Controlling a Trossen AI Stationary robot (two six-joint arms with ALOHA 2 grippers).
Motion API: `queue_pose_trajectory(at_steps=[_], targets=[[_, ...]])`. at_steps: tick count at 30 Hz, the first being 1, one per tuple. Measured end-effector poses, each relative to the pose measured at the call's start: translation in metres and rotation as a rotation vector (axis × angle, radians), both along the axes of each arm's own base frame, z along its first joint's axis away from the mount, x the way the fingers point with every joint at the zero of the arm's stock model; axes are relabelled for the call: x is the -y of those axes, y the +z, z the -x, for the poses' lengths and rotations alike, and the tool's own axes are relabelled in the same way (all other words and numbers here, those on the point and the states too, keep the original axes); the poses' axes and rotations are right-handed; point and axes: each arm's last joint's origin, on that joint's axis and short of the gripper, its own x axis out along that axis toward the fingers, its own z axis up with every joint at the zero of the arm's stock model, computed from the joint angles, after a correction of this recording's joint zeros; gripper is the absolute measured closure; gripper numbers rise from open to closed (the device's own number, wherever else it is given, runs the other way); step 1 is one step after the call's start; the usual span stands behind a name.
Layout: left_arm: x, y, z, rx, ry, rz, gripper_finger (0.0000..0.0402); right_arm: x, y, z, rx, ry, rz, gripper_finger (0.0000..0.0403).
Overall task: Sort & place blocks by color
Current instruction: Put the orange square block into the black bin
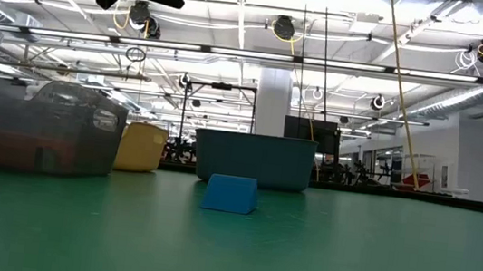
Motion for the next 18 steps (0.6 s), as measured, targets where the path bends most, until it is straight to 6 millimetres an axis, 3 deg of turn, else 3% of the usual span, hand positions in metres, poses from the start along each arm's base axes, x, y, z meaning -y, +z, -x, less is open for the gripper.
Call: queue_pose_trajectory(at_steps=[6, 18], targets=[[-0.0022, 0.0001, -0.0007, 0.001, 0.011, 0.0, 0.0309, 0.0018, -0.0012, 0.0015, -0.014, -0.001, 0.025, 0.016], [-0.0021, 0.0, -0.0006, -0.001, 0.009, -0.003, 0.0309, 0.0023, -0.0022, 0.0038, -0.045, -0.016, 0.037, 0.0217]])
